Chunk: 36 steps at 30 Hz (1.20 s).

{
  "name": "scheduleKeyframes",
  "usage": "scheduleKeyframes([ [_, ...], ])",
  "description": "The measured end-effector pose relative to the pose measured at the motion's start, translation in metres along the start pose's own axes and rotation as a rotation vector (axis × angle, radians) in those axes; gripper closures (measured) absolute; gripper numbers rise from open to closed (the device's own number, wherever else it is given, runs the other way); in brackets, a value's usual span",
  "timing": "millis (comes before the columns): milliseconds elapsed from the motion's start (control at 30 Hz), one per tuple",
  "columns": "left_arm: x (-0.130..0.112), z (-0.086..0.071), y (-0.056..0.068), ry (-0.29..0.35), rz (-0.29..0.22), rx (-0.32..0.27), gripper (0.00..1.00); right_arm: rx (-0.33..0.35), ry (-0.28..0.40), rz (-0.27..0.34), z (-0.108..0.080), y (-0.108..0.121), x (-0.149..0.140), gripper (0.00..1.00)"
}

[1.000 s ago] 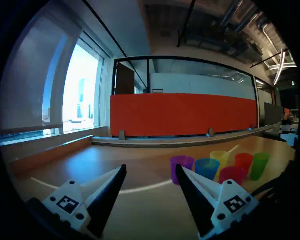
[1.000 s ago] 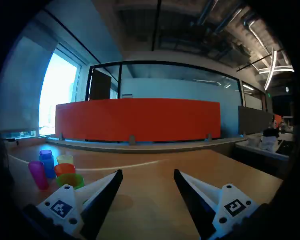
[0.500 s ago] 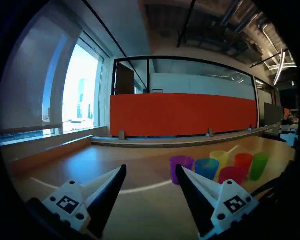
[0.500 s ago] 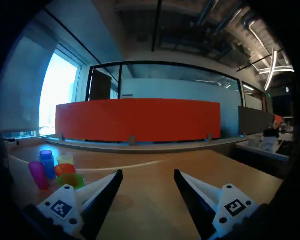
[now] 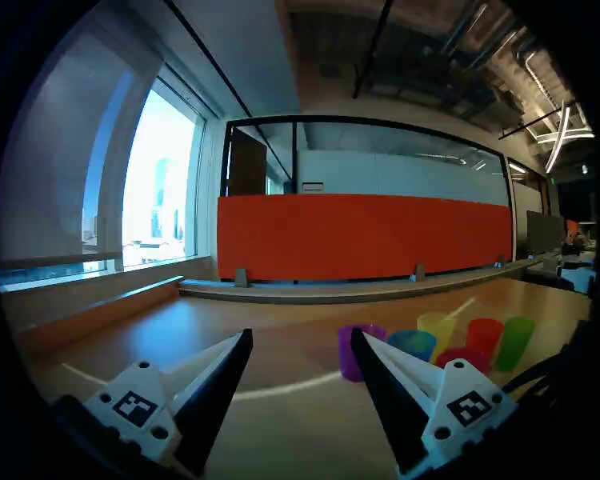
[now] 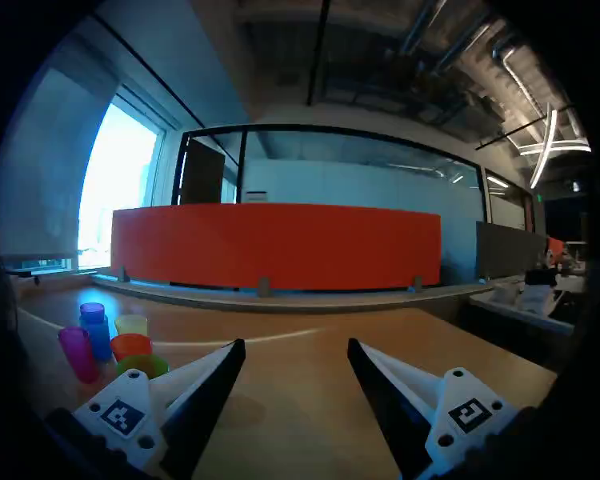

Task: Pour water

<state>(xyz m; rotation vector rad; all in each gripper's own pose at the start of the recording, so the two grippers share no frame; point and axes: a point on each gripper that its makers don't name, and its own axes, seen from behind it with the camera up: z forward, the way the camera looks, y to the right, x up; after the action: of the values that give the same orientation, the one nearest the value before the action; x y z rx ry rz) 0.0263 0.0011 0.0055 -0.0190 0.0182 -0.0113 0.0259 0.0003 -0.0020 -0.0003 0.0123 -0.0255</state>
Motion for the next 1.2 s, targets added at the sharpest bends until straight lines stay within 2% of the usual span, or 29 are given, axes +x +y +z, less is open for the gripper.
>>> scheduleKeyframes([
  [300,0.039,0.008,0.006,0.003,-0.053,-0.047,0.09,0.005,-0.016,0.011,0.002,-0.001,0.024,0.01],
  [700,0.095,0.016,0.012,-0.009,-0.007,-0.084,0.09,0.013,-0.019,-0.004,0.013,-0.001,0.075,0.01],
  [900,0.121,0.021,0.021,-0.015,-0.002,-0.121,0.10,0.019,-0.009,-0.019,0.017,-0.003,0.106,0.01],
  [1200,0.152,0.035,0.018,-0.014,-0.007,-0.122,0.09,0.036,-0.023,0.008,0.021,-0.010,0.134,0.01],
])
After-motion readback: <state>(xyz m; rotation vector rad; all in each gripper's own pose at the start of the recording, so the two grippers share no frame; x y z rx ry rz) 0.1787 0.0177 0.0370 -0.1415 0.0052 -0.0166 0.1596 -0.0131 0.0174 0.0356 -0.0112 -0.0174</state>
